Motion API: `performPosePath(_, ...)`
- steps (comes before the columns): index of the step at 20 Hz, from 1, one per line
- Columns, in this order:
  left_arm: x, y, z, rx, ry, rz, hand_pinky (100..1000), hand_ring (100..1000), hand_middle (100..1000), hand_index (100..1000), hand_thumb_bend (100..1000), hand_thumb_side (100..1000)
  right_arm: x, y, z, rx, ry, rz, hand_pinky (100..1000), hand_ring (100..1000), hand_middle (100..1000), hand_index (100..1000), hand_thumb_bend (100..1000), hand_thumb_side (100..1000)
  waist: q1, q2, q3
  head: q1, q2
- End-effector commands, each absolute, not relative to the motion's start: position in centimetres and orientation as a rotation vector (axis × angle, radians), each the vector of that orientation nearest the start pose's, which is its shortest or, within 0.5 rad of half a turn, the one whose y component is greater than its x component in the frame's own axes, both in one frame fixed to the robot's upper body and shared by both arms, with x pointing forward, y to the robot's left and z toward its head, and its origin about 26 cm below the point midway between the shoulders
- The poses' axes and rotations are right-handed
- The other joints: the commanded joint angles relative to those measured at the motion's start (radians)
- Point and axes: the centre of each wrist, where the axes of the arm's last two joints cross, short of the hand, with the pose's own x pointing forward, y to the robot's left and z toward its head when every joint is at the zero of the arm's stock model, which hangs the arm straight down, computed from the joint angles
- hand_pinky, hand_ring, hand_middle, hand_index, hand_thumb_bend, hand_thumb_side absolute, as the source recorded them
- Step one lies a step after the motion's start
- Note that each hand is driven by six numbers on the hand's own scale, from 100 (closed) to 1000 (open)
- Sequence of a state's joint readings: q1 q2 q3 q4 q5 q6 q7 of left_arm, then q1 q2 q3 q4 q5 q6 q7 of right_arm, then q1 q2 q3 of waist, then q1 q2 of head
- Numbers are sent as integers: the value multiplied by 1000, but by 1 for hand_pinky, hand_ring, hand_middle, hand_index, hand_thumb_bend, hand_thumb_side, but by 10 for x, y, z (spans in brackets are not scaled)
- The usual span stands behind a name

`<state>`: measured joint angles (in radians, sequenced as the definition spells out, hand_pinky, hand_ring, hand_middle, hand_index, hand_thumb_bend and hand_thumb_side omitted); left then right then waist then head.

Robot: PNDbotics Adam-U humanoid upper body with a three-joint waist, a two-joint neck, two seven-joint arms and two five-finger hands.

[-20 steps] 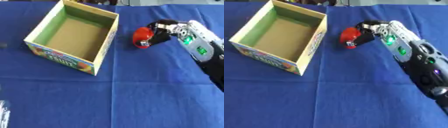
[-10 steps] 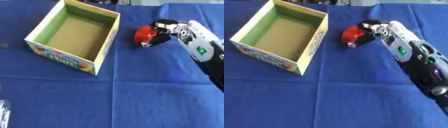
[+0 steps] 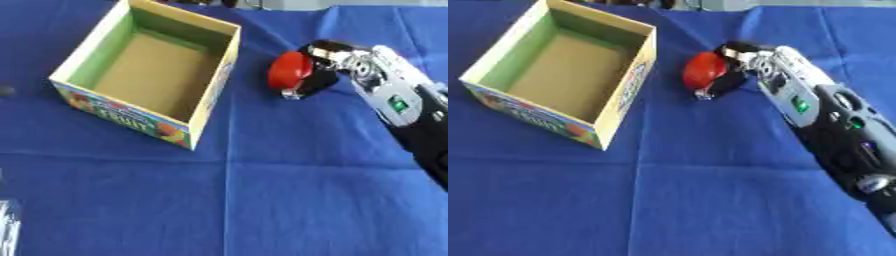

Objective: Pick up objects on the table and place them in the box.

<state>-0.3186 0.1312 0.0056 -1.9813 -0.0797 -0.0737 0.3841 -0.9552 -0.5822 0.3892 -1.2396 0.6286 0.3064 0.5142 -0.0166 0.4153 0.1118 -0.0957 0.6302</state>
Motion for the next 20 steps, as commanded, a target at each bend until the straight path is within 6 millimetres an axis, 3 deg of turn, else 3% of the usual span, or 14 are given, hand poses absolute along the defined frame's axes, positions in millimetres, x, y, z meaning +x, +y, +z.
performPosePath(1,303,228,196,263,-2401,211,566,923,834,629,100,902,445,-242,254,-891,-1288,1327,431,431,453,644,237,430,3,-16,0,1,-8)
performPosePath(5,303,228,195,265,-2399,210,567,923,834,629,100,902,442,-244,258,-913,-1320,1310,423,428,453,633,100,423,3,-18,-2,3,-8)
performPosePath(11,302,228,195,268,-2397,206,567,922,833,629,100,902,435,-244,273,-926,-1370,1287,433,437,455,633,100,424,2,-25,-7,9,-4)
performPosePath(20,302,229,195,274,-2395,199,567,922,833,630,100,902,413,-243,312,-940,-1463,1254,436,435,450,625,100,414,-1,-36,-11,12,4)
